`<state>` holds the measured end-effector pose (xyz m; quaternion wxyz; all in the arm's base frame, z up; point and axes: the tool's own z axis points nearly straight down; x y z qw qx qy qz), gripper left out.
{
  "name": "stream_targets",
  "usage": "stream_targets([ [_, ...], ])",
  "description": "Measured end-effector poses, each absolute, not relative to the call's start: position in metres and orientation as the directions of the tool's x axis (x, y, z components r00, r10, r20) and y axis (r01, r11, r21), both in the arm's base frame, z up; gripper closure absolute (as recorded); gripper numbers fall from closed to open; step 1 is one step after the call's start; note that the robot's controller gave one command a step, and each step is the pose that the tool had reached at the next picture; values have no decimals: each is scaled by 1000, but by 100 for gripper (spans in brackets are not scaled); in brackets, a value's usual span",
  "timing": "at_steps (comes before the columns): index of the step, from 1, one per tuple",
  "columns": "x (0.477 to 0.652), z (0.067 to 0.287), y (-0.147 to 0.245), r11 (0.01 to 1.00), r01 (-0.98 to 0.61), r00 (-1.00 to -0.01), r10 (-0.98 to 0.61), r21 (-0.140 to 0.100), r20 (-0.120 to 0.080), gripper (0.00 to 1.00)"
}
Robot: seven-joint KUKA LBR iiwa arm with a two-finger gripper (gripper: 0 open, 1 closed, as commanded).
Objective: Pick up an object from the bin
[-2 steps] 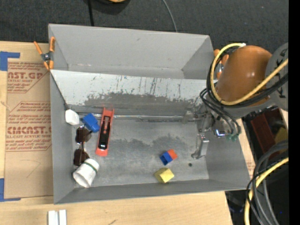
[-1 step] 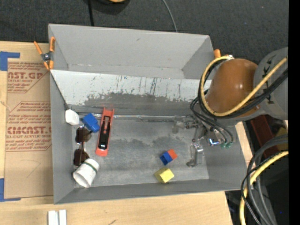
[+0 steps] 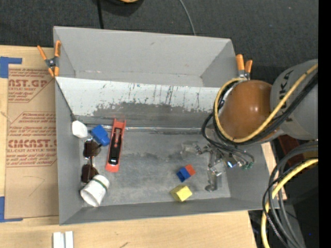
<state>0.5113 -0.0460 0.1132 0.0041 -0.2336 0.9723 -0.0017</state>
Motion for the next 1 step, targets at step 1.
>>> stream_targets([
  [1, 511, 89, -46, 753, -658, -753, -658, 0, 0, 0],
])
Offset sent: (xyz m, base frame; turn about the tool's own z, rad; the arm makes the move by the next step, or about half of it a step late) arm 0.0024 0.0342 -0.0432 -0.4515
